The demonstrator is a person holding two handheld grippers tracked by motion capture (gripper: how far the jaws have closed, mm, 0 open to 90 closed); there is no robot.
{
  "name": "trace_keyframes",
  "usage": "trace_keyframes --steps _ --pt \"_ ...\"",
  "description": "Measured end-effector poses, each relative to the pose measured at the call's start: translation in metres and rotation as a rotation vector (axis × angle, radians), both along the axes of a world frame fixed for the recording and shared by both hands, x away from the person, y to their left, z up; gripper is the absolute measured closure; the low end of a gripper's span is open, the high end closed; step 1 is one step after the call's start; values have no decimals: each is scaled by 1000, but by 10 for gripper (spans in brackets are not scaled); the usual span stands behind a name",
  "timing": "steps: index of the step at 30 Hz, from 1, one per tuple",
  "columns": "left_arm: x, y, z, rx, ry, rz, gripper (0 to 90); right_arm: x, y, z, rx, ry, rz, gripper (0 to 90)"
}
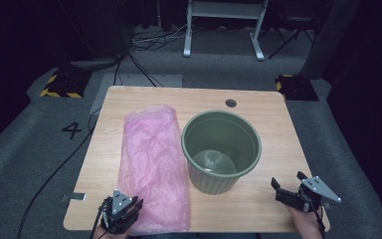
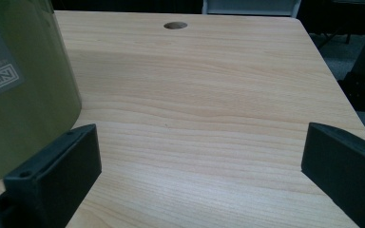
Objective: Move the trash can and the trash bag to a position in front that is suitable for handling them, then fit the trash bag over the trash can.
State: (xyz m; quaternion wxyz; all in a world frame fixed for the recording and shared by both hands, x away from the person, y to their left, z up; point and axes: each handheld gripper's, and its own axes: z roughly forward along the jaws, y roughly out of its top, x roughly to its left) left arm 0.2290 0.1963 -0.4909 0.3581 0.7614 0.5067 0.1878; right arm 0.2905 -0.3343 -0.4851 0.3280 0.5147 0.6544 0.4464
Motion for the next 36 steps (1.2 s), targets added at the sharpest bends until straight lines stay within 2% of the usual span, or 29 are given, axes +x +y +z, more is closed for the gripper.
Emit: trace_keyframes --steps 3,5,6,7,9,10,12,14,16,20,25,31,36 --pt "-2 1 2 -10 -15 10 342 0 -2 -1 8 -1 -2 0" --pt "-4 2 5 -24 -35 3 204 -1 -3 -1 15 -13 13 0" --pt "-4 2 5 -24 -35 3 153 -1 -3 -1 14 -16 18 0" --pt "-6 4 8 -33 -61 4 133 -1 -3 -1 10 -18 16 0" --pt "-6 6 9 -46 -74 9 110 -1 -3 -1 10 -18 14 0" --pt "-5 10 11 -61 -91 12 69 -1 -4 -2 17 -17 12 0" --pt "-4 11 11 -60 -96 8 52 -1 -4 -3 17 -21 10 0" --pt "0 16 13 -35 -111 22 52 -1 -5 -4 19 -20 5 0" --pt "3 18 13 -35 -118 24 52 -1 -6 -4 19 -20 4 0" --pt "11 23 13 -51 -107 25 46 -1 -7 -3 24 -18 6 0" --pt "15 25 15 -42 -114 30 17 0 -8 -6 30 -12 8 0" --pt "21 25 20 -47 -120 28 5 -1 -8 -5 39 -11 5 0" --pt "33 24 28 -53 -130 20 4 0 -9 -4 39 -17 5 0"
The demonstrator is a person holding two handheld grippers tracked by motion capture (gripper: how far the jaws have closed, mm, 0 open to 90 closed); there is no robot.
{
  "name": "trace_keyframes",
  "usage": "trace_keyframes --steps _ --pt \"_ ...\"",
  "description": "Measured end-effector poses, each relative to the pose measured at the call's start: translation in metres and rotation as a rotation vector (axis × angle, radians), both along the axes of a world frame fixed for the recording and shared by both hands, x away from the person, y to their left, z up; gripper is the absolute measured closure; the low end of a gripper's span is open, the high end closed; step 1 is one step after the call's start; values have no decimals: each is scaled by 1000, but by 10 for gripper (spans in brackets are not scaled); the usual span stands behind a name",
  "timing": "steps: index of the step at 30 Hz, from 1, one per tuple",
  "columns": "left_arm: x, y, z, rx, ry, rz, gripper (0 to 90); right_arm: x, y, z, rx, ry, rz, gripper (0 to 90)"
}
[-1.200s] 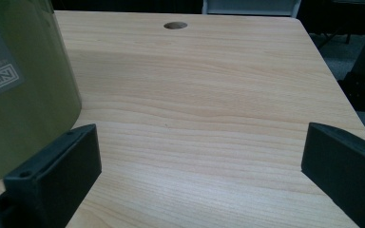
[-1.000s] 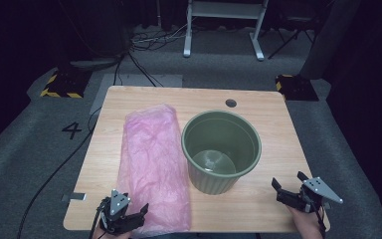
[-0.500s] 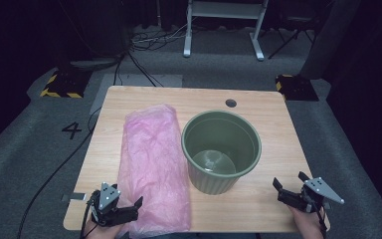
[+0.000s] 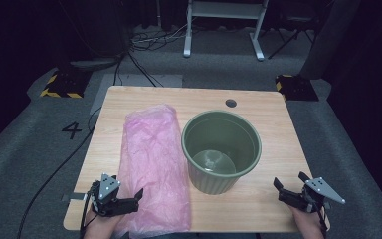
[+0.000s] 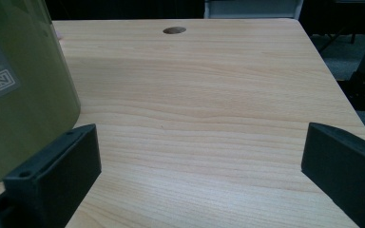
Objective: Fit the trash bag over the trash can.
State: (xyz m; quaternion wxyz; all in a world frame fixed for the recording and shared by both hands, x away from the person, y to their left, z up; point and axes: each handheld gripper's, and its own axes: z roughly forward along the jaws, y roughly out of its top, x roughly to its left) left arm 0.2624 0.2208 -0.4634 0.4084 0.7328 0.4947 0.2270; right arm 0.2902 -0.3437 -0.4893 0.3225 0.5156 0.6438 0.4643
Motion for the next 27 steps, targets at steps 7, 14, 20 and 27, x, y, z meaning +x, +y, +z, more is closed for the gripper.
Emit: trace_keyframes --steps 7,14,20,27 --pt "19 3 2 -32 12 5 7 1 0 -1 1 4 1 0" --pt "45 9 -6 -53 59 34 5 1 -2 -1 12 10 8 0" --pt "66 19 -14 -64 104 76 27 1 -4 -1 21 9 2 0" --pt "69 22 -28 -34 170 82 65 2 -4 -1 23 11 6 0"
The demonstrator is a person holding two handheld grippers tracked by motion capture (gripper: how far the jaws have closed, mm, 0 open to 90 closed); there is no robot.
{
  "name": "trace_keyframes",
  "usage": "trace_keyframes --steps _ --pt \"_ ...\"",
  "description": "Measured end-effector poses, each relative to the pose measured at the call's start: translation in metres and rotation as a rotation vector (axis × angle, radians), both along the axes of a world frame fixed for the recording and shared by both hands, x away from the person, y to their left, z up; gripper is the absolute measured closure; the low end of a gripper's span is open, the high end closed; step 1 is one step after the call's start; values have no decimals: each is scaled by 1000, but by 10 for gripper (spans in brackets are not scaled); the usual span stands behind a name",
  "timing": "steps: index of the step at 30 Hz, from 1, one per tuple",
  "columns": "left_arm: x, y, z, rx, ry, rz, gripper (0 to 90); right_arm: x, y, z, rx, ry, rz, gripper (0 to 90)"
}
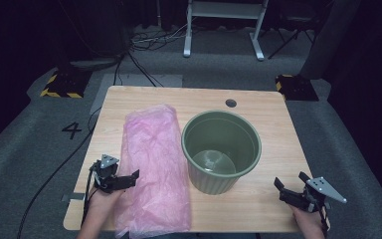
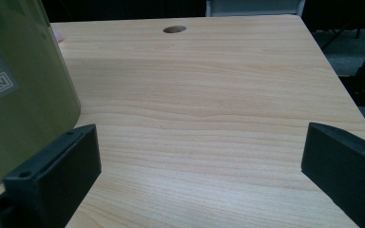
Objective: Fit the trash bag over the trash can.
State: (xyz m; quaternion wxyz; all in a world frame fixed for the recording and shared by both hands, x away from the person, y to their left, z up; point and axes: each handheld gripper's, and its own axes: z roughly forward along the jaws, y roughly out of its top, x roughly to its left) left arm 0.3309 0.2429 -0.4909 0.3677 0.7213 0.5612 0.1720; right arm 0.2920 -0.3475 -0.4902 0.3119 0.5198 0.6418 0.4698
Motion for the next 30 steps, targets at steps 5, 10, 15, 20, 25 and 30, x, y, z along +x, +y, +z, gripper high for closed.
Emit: trace_keyframes --steps 5,10,15,20,25,30 --pt "2 -5 -9 54 33 15 132 0 1 1 -2 -1 5 0" --pt "-1 -12 -10 109 19 5 145 0 1 0 -1 -1 3 0" --pt "-9 -23 -9 158 -13 -45 288 0 2 0 -10 -1 7 0" --pt "-13 -30 -6 155 -25 -114 657 0 4 -1 -19 1 10 0" --pt "-11 -31 -7 90 -13 -148 889 0 4 -1 -21 4 11 0" --pt "-14 -29 -5 -57 -20 -218 895 1 3 -1 -18 5 7 0"
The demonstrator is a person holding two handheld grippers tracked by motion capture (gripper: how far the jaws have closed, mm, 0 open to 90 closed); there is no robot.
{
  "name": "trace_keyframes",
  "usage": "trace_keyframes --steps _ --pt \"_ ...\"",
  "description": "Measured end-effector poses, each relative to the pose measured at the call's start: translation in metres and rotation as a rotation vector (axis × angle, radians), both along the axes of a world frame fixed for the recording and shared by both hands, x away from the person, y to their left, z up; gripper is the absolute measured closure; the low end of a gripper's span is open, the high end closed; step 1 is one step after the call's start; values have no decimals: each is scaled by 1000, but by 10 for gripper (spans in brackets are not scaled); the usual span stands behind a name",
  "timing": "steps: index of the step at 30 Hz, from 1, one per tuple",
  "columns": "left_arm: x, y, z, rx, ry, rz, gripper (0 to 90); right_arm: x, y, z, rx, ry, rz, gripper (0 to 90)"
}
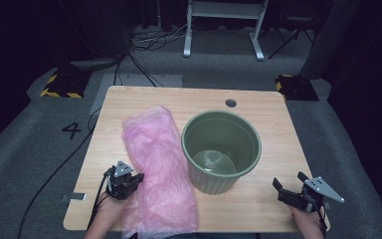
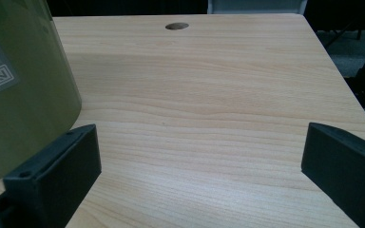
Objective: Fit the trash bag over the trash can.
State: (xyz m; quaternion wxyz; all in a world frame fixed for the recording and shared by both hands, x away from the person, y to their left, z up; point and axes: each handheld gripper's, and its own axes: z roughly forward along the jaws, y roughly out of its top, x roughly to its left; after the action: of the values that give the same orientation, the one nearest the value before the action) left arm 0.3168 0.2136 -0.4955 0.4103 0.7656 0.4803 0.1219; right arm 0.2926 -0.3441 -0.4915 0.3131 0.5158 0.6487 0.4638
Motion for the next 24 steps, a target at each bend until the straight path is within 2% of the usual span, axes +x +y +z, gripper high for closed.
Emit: trace_keyframes --steps 1,2,3,4,5,7,13,15,16,17,19,20,21,24 --pt "-1 2 4 -54 -14 -15 895 0 0 0 -1 0 -1 0" --pt "-3 3 7 -88 -22 -33 895 0 0 0 -1 1 -1 0" --pt "-6 5 13 -156 -43 -43 895 0 0 -1 -4 3 2 0" --pt "-6 5 13 -156 -43 -43 895 0 0 -1 -4 3 2 0" --pt "-10 6 20 -203 -67 -54 895 0 1 0 -4 0 4 0" --pt "-12 6 23 -218 -83 -59 895 -1 1 0 -4 -2 4 0" --pt "-20 5 46 -372 -183 -82 895 0 3 0 -7 -2 8 0" --pt "-22 5 55 -448 -201 -90 895 0 3 0 -5 0 4 0" --pt "-25 6 63 -508 -225 -76 895 0 3 0 -2 0 3 0" --pt "-25 6 63 -508 -225 -76 895 0 3 0 -2 0 3 0" --pt "-29 2 73 -535 -274 -46 895 0 2 0 2 1 2 0" --pt "-29 2 73 -535 -274 -46 896 0 2 0 2 1 2 0" --pt "-30 0 77 -542 -291 -34 895 0 2 0 1 2 1 0" --pt "-30 -6 83 -527 -322 -31 895 0 1 0 2 3 0 0"
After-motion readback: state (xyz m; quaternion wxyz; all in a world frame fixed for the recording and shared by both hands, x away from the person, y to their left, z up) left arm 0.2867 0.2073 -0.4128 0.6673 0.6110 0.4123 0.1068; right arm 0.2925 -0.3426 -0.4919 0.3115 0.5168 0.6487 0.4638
